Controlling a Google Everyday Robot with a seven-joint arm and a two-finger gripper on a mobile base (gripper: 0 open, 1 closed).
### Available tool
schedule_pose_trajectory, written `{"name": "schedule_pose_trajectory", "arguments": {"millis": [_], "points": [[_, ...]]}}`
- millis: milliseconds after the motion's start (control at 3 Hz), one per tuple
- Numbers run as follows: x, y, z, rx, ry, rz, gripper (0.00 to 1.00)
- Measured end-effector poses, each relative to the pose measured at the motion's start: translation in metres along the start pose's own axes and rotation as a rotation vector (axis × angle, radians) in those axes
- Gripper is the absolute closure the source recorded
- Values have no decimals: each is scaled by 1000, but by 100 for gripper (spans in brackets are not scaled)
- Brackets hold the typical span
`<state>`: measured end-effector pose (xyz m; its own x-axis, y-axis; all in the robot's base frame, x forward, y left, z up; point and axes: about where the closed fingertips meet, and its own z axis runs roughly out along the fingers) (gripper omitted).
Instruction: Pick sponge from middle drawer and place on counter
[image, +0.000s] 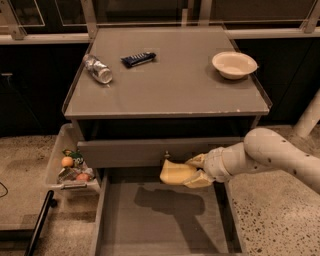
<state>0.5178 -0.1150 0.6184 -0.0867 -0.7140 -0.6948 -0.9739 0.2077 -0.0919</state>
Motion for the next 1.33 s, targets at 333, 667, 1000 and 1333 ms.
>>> {"name": "schedule_pose_trajectory", "arguments": {"millis": [333,667,1000,1333], "points": [[-35,10,-35,27,-17,-83,100],[-70,17,-70,31,-46,-158,100],[-111,16,-104,31,-60,-229,100],[-160,4,-138,54,-44,-301,100]]}}
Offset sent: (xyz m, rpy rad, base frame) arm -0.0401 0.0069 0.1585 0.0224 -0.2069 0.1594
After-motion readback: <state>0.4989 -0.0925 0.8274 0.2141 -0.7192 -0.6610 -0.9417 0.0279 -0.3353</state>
